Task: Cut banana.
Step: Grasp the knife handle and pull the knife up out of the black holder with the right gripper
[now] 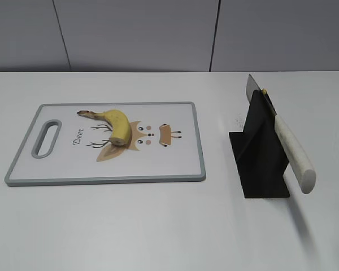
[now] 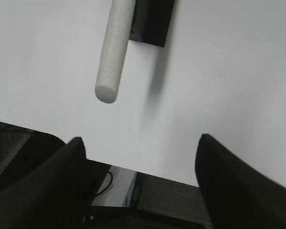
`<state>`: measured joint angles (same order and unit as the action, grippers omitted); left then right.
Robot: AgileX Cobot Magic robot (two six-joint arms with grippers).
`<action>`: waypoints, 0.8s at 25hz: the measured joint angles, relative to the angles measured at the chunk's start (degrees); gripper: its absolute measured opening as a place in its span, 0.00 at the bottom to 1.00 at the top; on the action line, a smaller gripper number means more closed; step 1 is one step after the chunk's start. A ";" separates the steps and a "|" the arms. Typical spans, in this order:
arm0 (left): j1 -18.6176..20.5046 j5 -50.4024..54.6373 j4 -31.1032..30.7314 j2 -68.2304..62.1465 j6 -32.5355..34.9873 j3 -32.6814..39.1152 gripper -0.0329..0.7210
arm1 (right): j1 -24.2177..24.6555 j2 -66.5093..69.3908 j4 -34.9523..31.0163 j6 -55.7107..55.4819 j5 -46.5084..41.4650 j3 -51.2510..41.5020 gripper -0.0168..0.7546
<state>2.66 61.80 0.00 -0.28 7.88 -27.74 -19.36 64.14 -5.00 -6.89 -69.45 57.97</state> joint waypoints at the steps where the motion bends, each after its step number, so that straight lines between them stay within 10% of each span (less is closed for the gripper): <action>1: 0.00 0.00 0.00 0.00 0.00 0.00 0.83 | -0.07 0.88 -0.59 -0.29 0.00 0.41 0.73; 20: 0.00 0.04 0.00 0.00 0.00 0.00 0.83 | -0.35 23.58 -5.77 -3.72 0.83 6.52 0.70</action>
<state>2.66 61.84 0.00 -0.28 7.88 -27.74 -19.72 87.71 -10.77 -10.61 -68.62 64.49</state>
